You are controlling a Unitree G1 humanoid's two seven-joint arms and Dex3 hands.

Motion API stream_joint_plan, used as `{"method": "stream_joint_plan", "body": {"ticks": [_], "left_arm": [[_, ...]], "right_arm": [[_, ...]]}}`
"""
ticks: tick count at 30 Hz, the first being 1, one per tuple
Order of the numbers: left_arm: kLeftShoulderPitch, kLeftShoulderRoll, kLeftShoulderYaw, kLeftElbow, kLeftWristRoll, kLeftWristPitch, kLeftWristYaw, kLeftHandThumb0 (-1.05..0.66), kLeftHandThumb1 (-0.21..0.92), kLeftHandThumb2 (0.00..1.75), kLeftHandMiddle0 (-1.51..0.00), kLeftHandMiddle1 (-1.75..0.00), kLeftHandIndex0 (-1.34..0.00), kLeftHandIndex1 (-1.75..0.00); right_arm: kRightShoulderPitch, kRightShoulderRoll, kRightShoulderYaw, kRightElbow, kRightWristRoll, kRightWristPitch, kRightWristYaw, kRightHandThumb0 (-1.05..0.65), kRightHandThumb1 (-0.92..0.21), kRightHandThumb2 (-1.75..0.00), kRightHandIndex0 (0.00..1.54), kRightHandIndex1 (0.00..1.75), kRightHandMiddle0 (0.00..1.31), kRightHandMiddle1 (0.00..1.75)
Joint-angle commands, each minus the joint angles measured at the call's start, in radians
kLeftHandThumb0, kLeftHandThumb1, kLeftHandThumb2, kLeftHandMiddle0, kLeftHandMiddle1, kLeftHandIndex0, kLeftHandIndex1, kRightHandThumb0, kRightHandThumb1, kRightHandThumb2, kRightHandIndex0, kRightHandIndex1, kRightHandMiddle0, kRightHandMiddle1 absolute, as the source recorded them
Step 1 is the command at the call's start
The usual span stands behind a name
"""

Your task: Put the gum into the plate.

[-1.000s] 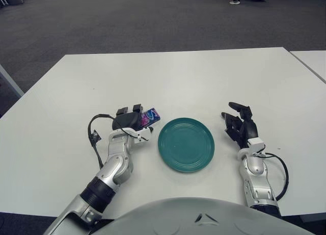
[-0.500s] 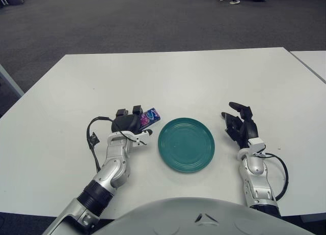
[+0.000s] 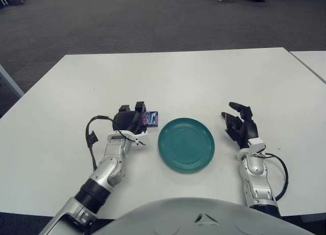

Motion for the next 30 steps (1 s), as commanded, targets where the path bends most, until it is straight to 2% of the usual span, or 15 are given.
{"method": "stream_joint_plan", "body": {"ticks": [1, 2, 4, 7, 15, 20, 30], "left_arm": [[0.012, 0.013, 0.009, 0.044, -0.017, -0.017, 0.007, -0.01, 0.31, 1.18, -0.64, -1.59, -0.60, -1.49], [0.012, 0.012, 0.013, 0.043, -0.019, -0.021, 0.013, -0.01, 0.32, 1.17, -0.65, -1.58, -0.61, -1.49], [0.013, 0.011, 0.017, 0.041, -0.022, -0.028, 0.020, -0.01, 0.39, 1.04, -0.63, -1.41, -0.63, -1.51], [0.013, 0.008, 0.026, 0.043, -0.031, -0.040, 0.029, -0.01, 0.46, 0.91, -0.63, -1.29, -0.65, -1.49], [0.003, 0.004, 0.043, 0.038, -0.047, -0.055, 0.029, -0.01, 0.52, 0.82, -0.60, -1.23, -0.66, -1.49], [0.002, 0.001, 0.050, -0.004, -0.053, -0.068, 0.026, -0.01, 0.49, 0.86, -0.63, -1.24, -0.65, -1.50], [-0.038, 0.008, 0.082, -0.076, -0.069, -0.090, -0.004, -0.01, 0.37, 1.08, -0.66, -1.45, -0.60, -1.51]], "right_arm": [[0.040, 0.015, -0.002, 0.076, 0.017, 0.052, 0.003, -0.61, -0.92, -0.67, 0.48, 0.57, 0.04, 1.09], [0.040, 0.015, -0.002, 0.076, 0.017, 0.050, 0.004, -0.61, -0.92, -0.67, 0.48, 0.57, 0.04, 1.09], [0.041, 0.015, -0.003, 0.077, 0.016, 0.047, 0.004, -0.61, -0.92, -0.68, 0.48, 0.57, 0.05, 1.09], [0.042, 0.015, -0.004, 0.076, 0.016, 0.045, 0.003, -0.61, -0.92, -0.68, 0.48, 0.57, 0.05, 1.09], [0.041, 0.017, -0.004, 0.080, 0.015, 0.041, 0.001, -0.60, -0.92, -0.69, 0.47, 0.57, 0.04, 1.09], [0.043, 0.020, -0.005, 0.083, 0.017, 0.037, 0.001, -0.59, -0.92, -0.68, 0.48, 0.58, 0.06, 1.11], [0.050, 0.026, -0.002, 0.090, 0.014, 0.028, -0.001, -0.60, -0.92, -0.66, 0.49, 0.60, 0.05, 1.10]]}}
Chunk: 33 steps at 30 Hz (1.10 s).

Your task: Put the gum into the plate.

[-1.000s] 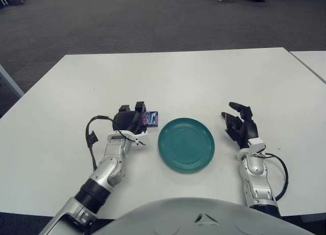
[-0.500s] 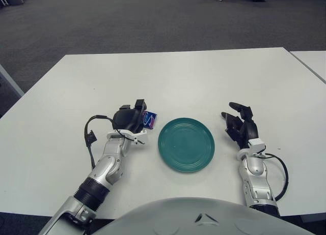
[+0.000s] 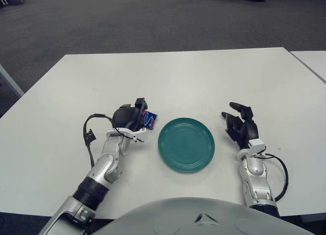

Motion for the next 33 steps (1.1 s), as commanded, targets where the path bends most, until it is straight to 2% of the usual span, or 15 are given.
{"method": "stream_joint_plan", "body": {"ticks": [1, 5, 12, 22, 33], "left_arm": [[-0.046, 0.008, 0.027, -0.069, 0.002, 0.009, -0.040, -0.01, 0.36, 1.10, -0.67, -1.47, -0.60, -1.51], [-0.058, -0.001, 0.042, -0.153, 0.011, 0.031, -0.094, -0.01, 0.30, 1.19, -0.69, -1.57, -0.58, -1.50], [-0.055, -0.017, 0.055, -0.268, 0.012, 0.052, -0.167, -0.01, 0.28, 1.25, -0.71, -1.62, -0.55, -1.52], [-0.044, -0.073, 0.017, -0.392, 0.047, 0.077, -0.261, -0.01, 0.27, 1.28, -0.71, -1.65, -0.53, -1.54], [-0.043, -0.102, -0.019, -0.441, 0.033, 0.031, -0.339, -0.01, 0.26, 1.31, -0.68, -1.71, -0.53, -1.56]], "right_arm": [[0.050, 0.019, 0.003, 0.074, 0.013, 0.062, 0.001, -0.60, -0.92, -0.66, 0.49, 0.60, 0.05, 1.10], [0.050, 0.019, 0.001, 0.074, 0.016, 0.065, 0.003, -0.61, -0.92, -0.65, 0.48, 0.60, 0.04, 1.10], [0.057, 0.019, 0.001, 0.071, 0.017, 0.066, 0.006, -0.62, -0.92, -0.65, 0.45, 0.58, 0.04, 1.10], [0.061, 0.019, 0.003, 0.073, 0.016, 0.068, 0.007, -0.63, -0.92, -0.67, 0.44, 0.56, 0.03, 1.09], [0.061, 0.022, 0.007, 0.078, 0.012, 0.067, 0.004, -0.61, -0.92, -0.65, 0.44, 0.55, 0.02, 1.08]]}}
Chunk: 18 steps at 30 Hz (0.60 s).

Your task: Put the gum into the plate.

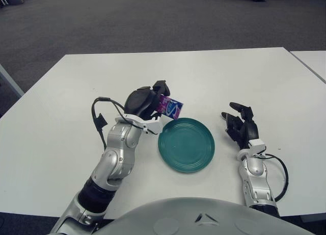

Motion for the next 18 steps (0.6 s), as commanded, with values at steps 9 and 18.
{"method": "stream_joint_plan", "body": {"ticks": [9, 18], "left_arm": [[-0.011, 0.009, -0.052, -0.015, -0.011, -0.113, -0.027, -0.01, 0.24, 1.32, -0.67, -1.75, -0.60, -1.47], [-0.006, -0.015, -0.098, 0.023, -0.016, -0.186, -0.018, -0.01, 0.26, 1.28, -0.65, -1.75, -0.63, -1.42]], "right_arm": [[0.063, 0.024, 0.012, 0.075, 0.011, 0.071, 0.004, -0.60, -0.92, -0.65, 0.43, 0.54, 0.01, 1.07], [0.066, 0.030, 0.015, 0.073, 0.010, 0.073, 0.000, -0.60, -0.92, -0.65, 0.46, 0.56, 0.00, 1.05]]}}
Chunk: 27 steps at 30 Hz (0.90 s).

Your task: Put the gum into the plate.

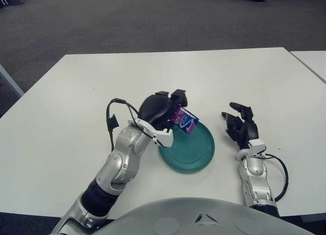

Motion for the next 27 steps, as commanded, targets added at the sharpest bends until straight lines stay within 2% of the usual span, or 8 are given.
{"method": "stream_joint_plan", "body": {"ticks": [1, 17, 27], "left_arm": [[-0.009, -0.006, -0.012, 0.020, -0.010, -0.024, 0.003, -0.01, 0.26, 1.28, -0.65, -1.75, -0.63, -1.42], [-0.004, 0.023, -0.065, 0.077, -0.003, -0.160, 0.025, -0.01, 0.27, 1.29, -0.65, -1.75, -0.59, -1.46], [-0.002, 0.043, -0.081, 0.097, -0.007, -0.208, -0.003, -0.01, 0.24, 1.35, -0.68, -1.75, -0.56, -1.53]], "right_arm": [[0.067, 0.029, 0.014, 0.073, 0.008, 0.072, 0.000, -0.60, -0.92, -0.65, 0.45, 0.56, 0.00, 1.05], [0.081, 0.033, 0.029, 0.050, 0.001, 0.089, -0.005, -0.63, -0.92, -0.66, 0.35, 0.49, 0.02, 1.05], [0.081, 0.037, 0.031, 0.049, 0.003, 0.097, -0.006, -0.61, -0.92, -0.66, 0.40, 0.50, 0.03, 1.04]]}}
